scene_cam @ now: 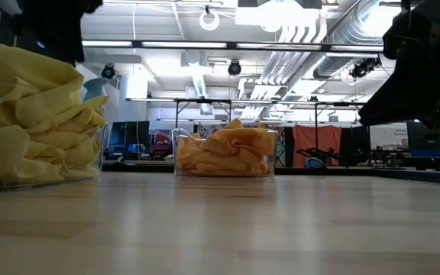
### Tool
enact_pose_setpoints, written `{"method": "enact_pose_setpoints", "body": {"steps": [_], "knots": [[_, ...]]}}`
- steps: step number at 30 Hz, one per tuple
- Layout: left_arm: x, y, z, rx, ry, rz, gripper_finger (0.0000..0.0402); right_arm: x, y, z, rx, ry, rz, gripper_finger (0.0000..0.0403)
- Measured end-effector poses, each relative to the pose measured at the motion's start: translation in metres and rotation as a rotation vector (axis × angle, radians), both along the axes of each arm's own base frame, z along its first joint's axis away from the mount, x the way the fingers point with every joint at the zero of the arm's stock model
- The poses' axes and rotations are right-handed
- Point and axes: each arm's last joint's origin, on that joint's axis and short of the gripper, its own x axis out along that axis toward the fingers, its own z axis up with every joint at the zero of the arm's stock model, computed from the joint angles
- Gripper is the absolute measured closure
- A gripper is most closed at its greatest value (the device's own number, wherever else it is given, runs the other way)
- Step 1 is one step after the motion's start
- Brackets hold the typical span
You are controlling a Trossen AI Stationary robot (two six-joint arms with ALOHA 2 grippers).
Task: Sort microfiber towel by color & place in baskets
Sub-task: Put the yellow microfiber towel into the bottom transparent bin
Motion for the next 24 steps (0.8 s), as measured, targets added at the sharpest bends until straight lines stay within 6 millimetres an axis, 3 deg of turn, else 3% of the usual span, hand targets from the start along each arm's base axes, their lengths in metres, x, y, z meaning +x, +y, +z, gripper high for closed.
{"method": "enact_pose_setpoints", "body": {"steps": [10,17,24], "knots": [[0.034,-0.003,-0.059,0.067,0.405,0.042,0.0289,0.0,-0.001,0.0,-0.001,0.005,-0.007,0.033],[0.025,0.001,-0.103,0.061,0.415,0.068,0.0289,0.0,-0.001,0.0,0.003,0.005,-0.007,0.033],[0.013,0.004,-0.109,0.029,0.402,0.118,0.0289,0.0,-0.001,-0.001,0.001,0.009,-0.005,0.033]]}}
